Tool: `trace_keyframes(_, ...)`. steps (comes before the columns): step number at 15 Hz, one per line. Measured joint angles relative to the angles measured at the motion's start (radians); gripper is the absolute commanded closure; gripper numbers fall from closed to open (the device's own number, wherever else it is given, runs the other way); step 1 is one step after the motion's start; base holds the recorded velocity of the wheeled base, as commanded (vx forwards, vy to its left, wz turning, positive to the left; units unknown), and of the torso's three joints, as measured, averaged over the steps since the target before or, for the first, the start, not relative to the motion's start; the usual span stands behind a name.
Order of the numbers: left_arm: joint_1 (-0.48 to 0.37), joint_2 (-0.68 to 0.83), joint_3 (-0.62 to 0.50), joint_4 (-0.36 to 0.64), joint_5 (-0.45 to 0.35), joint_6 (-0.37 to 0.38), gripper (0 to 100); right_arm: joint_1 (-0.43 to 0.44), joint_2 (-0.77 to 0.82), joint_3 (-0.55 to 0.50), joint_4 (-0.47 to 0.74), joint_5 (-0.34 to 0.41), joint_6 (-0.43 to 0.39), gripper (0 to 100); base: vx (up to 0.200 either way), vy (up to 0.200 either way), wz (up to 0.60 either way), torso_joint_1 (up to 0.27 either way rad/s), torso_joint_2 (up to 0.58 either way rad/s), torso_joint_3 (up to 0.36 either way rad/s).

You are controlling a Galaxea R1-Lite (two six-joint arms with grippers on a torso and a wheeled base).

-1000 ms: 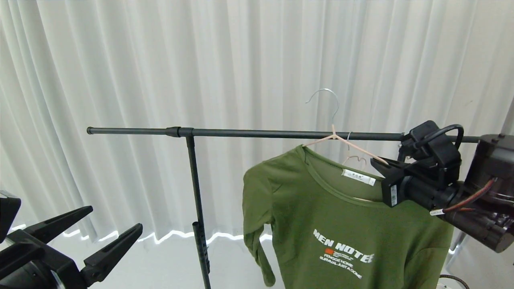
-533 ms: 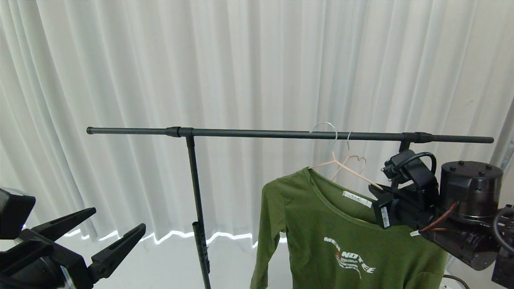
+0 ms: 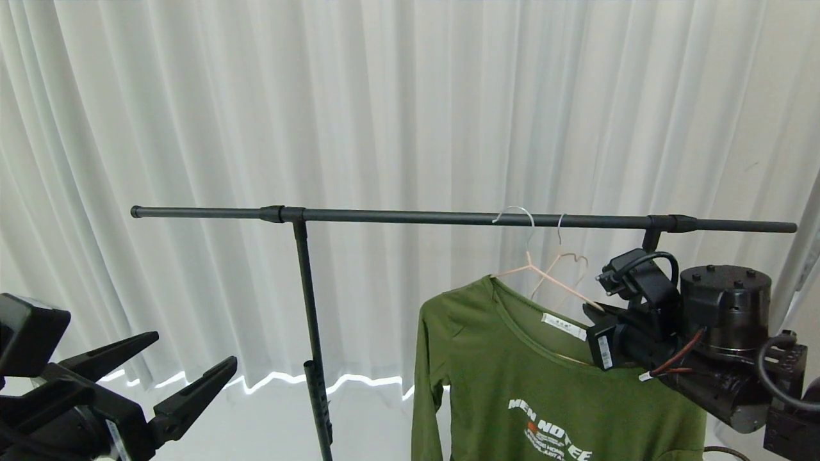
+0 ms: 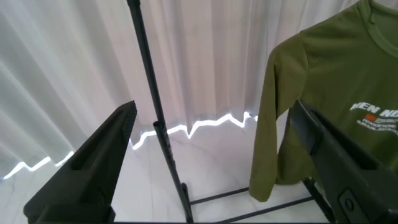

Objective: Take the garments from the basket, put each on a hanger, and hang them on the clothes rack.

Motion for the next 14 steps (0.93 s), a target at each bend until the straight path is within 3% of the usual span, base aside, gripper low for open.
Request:
trace_keyframes(5, 0.0, 0.002, 0.001, 0.0, 0.0, 0.0, 0, 0.0, 0.002, 0.001, 0.001, -0.006, 0.0, 100, 0.2, 0.0, 0.0, 0.005, 0.0, 0.004)
trace_keyframes(14, 0.0, -0.002, 0.007, 0.0, 0.0, 0.003, 0, 0.006, 0.011, -0.004, 0.002, -0.012, 0.002, 100, 0.0, 0.0, 0.0, 0.0, 0.0, 0.0)
